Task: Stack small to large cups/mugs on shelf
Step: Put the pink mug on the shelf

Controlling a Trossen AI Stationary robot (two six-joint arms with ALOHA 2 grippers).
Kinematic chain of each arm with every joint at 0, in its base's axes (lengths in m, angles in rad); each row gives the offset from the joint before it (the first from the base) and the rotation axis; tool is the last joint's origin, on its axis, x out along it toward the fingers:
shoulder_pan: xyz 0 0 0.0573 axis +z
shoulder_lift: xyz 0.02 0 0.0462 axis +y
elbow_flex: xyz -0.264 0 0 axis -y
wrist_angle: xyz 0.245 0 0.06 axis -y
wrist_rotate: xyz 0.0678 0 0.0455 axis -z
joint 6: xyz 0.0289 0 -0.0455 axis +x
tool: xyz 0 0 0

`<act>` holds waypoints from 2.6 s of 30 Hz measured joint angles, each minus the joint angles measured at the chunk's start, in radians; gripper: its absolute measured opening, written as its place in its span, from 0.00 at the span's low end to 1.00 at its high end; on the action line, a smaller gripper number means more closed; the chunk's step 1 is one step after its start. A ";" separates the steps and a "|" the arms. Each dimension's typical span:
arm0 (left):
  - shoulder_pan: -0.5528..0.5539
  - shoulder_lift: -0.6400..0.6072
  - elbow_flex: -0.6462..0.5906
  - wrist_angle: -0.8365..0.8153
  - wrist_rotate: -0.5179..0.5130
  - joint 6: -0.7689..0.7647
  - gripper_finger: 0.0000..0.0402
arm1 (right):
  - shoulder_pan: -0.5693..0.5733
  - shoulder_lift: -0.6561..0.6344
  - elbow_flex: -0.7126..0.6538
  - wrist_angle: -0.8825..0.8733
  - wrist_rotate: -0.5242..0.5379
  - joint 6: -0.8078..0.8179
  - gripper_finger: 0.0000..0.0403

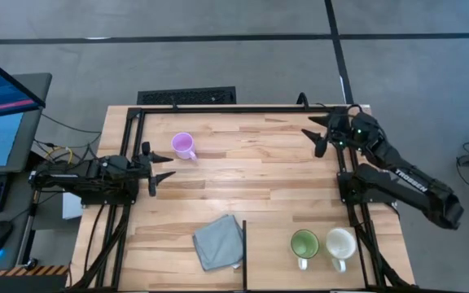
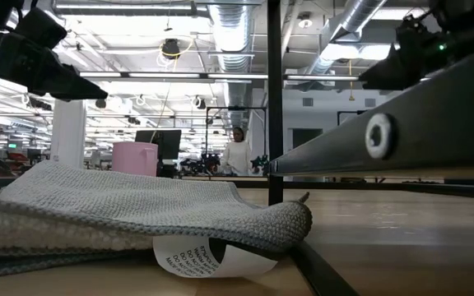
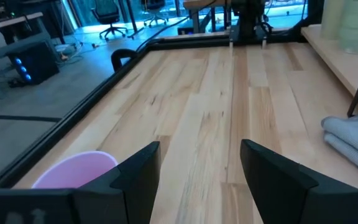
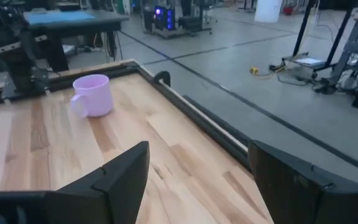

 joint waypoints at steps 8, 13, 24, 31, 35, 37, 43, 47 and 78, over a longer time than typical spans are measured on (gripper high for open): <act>0.000 0.000 0.000 -0.003 0.006 -0.003 0.53 | -0.064 -0.115 -0.075 -0.003 -0.071 -0.015 0.74; 0.000 0.000 0.000 -0.003 0.006 -0.004 0.53 | -0.085 -0.211 -0.078 -0.032 -0.154 -0.050 0.74; 0.000 0.000 0.000 -0.003 0.006 -0.020 0.53 | -0.093 -0.322 -0.078 -0.119 -0.188 -0.024 0.74; 0.002 0.000 0.031 0.055 -0.087 -0.069 0.53 | -0.093 -0.321 -0.078 -0.123 -0.193 -0.024 0.74; 0.002 0.000 0.063 0.062 -0.086 -0.094 0.53 | -0.094 -0.320 -0.078 -0.122 -0.193 -0.021 0.74; 0.002 0.000 0.076 0.074 -0.064 -0.085 0.53 | -0.093 -0.320 -0.078 -0.122 -0.191 -0.002 0.74; 0.002 0.000 0.111 0.177 -0.057 -0.036 0.53 | -0.093 -0.320 -0.078 -0.122 -0.189 0.009 0.74; 0.002 0.012 0.164 0.150 -0.056 -0.047 0.53 | -0.093 -0.320 -0.078 -0.122 -0.189 0.009 0.74; 0.406 0.636 0.638 -0.133 0.047 0.062 0.53 | -0.093 -0.320 -0.077 -0.138 -0.188 0.001 0.74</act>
